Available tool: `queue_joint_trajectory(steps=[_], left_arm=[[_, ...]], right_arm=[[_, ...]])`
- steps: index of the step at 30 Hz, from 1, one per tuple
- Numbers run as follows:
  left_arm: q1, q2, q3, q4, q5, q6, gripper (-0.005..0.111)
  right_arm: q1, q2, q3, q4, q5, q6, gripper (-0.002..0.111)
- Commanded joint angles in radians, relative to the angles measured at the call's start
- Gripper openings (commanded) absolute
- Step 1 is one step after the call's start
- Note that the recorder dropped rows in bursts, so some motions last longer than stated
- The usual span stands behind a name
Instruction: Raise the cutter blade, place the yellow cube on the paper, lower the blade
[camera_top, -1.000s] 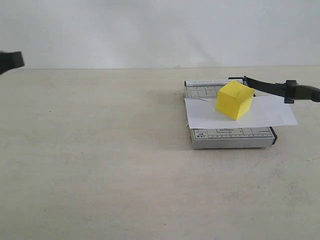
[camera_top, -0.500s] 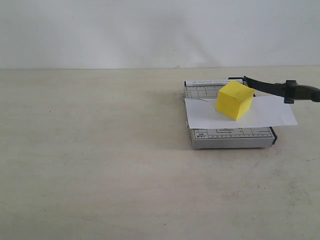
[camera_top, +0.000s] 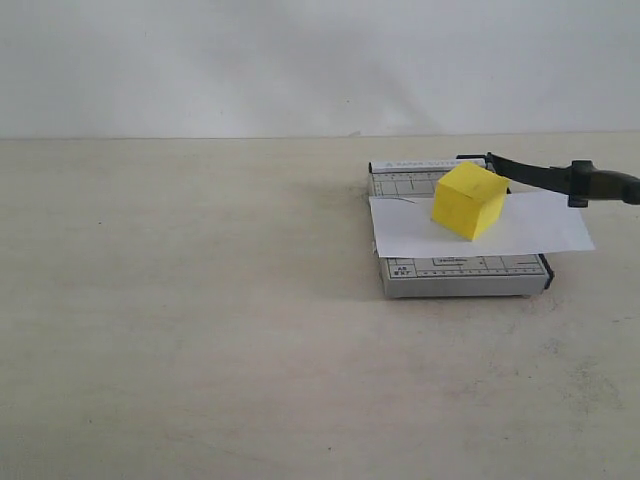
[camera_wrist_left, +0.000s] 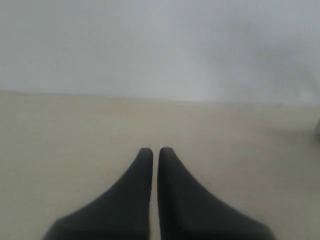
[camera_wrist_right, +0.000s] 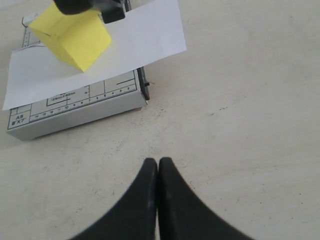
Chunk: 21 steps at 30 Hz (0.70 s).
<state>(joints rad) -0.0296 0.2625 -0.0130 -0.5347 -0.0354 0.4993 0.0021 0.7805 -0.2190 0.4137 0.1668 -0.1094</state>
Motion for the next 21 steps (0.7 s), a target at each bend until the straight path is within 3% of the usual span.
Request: queue_joint_trajectory(steps=[1,7,13,16,21], left_arm=[[0.007,0.004,0.013,-0.011,0.061,0.035,0.005],[0.007,0.004,0.013,0.031,0.151,0.033,0.005],[0.007,0.004,0.013,0.031,0.176,0.033,0.005],[0.007,0.004,0.013,0.029,0.174,0.033,0.005],[0.007,0.004,0.013,0.019,0.17,0.033,0.005]], right_arm=[[-0.002,-0.028,-0.061,0.0,0.114,-0.124,0.0],[-0.002,-0.18,-0.173,0.0,0.265,-0.217,0.0],[-0.002,-0.148,-0.552,0.073,-0.052,-0.238,0.0],[-0.002,0.044,-0.638,0.073,0.075,-0.315,0.0],[-0.002,0.294,-0.735,0.013,0.499,-0.341,0.005]])
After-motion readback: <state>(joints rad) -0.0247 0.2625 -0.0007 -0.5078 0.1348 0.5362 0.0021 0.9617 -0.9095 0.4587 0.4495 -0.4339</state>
